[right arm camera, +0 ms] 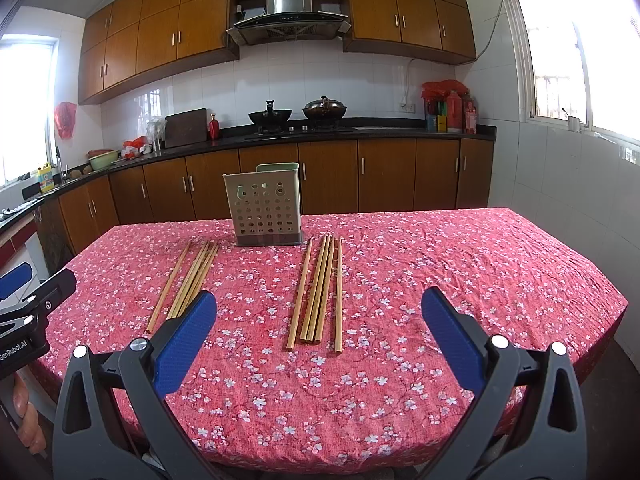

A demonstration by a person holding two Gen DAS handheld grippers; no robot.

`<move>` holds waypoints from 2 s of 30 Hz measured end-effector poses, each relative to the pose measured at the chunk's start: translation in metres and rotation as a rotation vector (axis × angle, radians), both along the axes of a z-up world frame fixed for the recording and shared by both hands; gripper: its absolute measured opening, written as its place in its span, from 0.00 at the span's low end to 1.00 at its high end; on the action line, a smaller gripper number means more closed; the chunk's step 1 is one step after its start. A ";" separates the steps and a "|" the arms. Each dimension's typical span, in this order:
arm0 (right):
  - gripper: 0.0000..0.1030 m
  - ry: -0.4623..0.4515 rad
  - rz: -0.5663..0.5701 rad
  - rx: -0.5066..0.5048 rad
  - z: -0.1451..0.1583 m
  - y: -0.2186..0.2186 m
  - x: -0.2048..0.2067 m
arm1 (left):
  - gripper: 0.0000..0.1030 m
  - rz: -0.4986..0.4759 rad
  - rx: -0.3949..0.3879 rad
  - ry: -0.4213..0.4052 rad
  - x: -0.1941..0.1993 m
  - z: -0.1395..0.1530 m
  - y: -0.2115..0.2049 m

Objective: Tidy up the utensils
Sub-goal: 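Lower the left gripper onto one wooden chopstick and close it while the right gripper grasps another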

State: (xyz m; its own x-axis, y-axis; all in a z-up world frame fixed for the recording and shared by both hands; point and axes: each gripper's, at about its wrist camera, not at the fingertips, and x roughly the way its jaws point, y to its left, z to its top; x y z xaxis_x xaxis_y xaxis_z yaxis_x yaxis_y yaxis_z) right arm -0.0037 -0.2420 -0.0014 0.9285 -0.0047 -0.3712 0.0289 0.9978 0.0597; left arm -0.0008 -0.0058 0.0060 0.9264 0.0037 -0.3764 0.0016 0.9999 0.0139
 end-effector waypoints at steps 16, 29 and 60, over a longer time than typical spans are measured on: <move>0.92 0.112 -0.016 0.052 -0.016 -0.014 0.036 | 0.96 0.044 -0.031 0.090 0.025 -0.019 0.018; 0.28 0.515 -0.030 0.202 -0.080 -0.047 0.174 | 0.63 0.061 -0.157 0.376 0.125 -0.058 0.069; 0.08 0.512 -0.067 0.069 -0.096 -0.072 0.244 | 0.08 -0.090 -0.093 0.582 0.250 -0.099 0.056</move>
State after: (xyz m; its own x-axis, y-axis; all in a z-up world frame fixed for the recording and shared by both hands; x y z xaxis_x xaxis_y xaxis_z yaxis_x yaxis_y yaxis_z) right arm 0.2403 -0.3144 -0.0978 0.6262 -0.0167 -0.7795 0.1349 0.9870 0.0873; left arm 0.2488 0.0506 -0.0934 0.5627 -0.1231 -0.8175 0.0677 0.9924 -0.1028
